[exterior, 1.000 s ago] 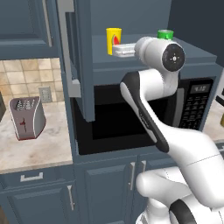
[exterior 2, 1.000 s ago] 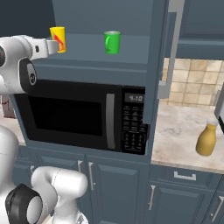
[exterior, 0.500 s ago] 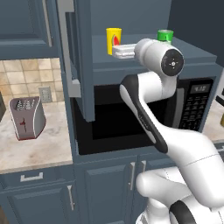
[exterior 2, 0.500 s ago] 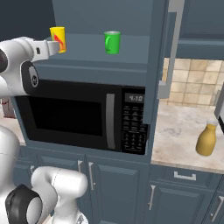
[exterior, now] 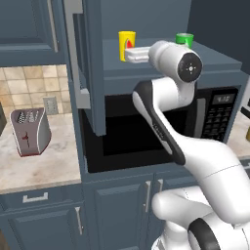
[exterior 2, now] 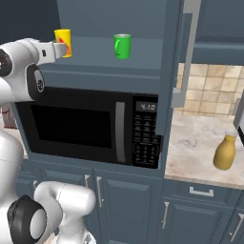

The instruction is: There is a tray on the dining counter. Grab the cup, mug, and pitcher and place them on the tray. The pitcher may be placed next to the tray if it cannot fit the tray.

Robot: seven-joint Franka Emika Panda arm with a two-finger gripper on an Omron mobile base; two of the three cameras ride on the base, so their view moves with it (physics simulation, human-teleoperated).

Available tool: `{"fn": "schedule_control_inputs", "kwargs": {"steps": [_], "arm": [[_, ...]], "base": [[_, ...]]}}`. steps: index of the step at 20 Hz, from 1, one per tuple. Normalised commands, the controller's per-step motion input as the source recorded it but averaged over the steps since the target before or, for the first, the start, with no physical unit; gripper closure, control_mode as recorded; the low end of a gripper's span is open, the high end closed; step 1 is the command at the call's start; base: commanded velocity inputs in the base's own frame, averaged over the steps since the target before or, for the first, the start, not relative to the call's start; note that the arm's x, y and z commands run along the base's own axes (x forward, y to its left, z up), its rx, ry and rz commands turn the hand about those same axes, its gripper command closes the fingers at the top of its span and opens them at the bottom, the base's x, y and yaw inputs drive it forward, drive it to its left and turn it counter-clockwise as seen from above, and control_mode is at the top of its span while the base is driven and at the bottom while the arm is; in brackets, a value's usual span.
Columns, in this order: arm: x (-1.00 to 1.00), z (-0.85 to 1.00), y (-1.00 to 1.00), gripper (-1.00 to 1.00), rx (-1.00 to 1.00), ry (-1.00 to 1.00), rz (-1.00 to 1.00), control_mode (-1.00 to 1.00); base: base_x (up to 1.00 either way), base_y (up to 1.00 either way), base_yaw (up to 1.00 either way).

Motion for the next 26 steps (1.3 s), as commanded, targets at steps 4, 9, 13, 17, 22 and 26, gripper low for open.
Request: {"fn": "schedule_control_inputs", "kwargs": {"steps": [4, 9, 13, 17, 22, 26], "arm": [[0.18, 0.02, 0.00, -1.00, 0.00, 0.00, 0.00, -1.00], [0.20, 0.00, 0.00, -1.00, 0.00, 0.00, 0.00, -1.00], [0.23, 0.00, 0.00, -1.00, 0.00, 0.00, 0.00, -1.00], [0.26, 0.00, 0.00, -1.00, 0.00, 0.00, 0.00, -1.00], [0.15, 0.00, 0.00, -1.00, 0.00, 0.00, 0.00, -1.00], [0.06, 0.00, 0.00, -1.00, 0.00, 0.00, 0.00, -1.00]], "base": [[0.00, 0.00, 0.00], [0.00, 0.00, 0.00], [0.00, 0.00, 0.00], [0.00, 0.00, 0.00], [0.00, 0.00, 0.00], [0.00, 0.00, 0.00]]}}
